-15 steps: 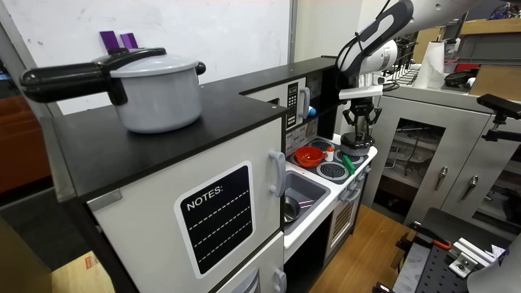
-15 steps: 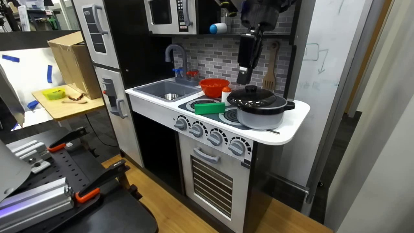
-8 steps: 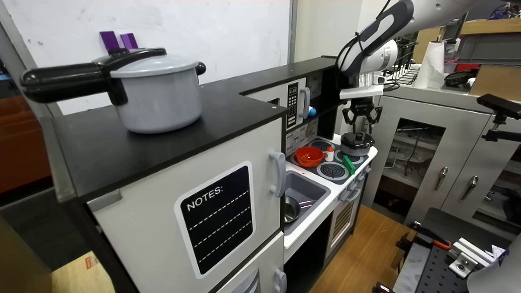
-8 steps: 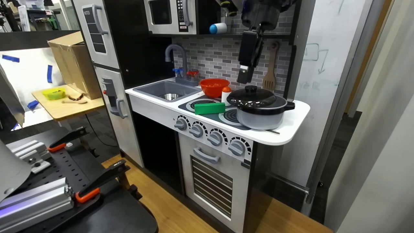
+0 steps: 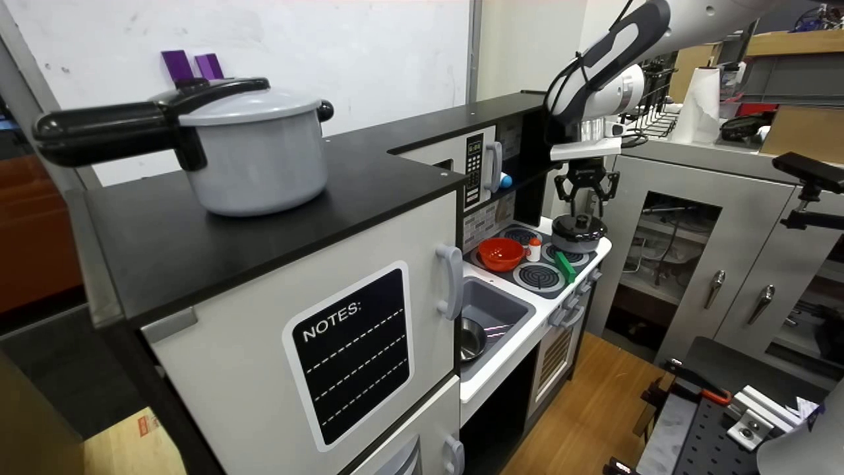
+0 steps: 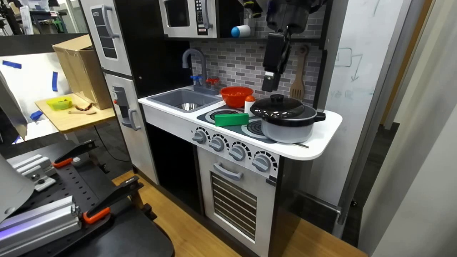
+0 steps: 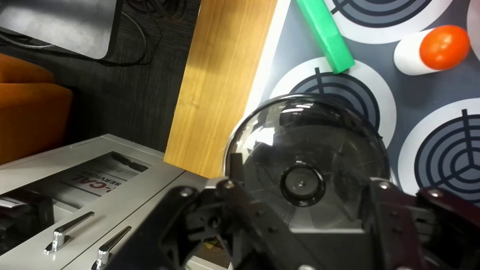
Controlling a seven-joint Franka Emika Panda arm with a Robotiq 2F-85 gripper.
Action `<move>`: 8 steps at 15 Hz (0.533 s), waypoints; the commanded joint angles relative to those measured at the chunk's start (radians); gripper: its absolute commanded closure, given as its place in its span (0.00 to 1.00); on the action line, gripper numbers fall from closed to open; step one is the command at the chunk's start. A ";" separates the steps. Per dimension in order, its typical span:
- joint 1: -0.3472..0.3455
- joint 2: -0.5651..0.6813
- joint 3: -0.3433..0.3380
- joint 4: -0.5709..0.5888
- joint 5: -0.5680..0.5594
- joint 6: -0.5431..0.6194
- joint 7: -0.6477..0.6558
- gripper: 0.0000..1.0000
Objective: Remove the black lid from the grey pot on the stove and place it inside the sink
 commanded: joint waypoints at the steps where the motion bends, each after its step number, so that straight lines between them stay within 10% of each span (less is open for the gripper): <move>1: -0.002 0.005 -0.005 0.008 0.013 0.004 0.004 0.09; 8: -0.003 0.027 -0.009 -0.006 0.019 0.016 0.052 0.00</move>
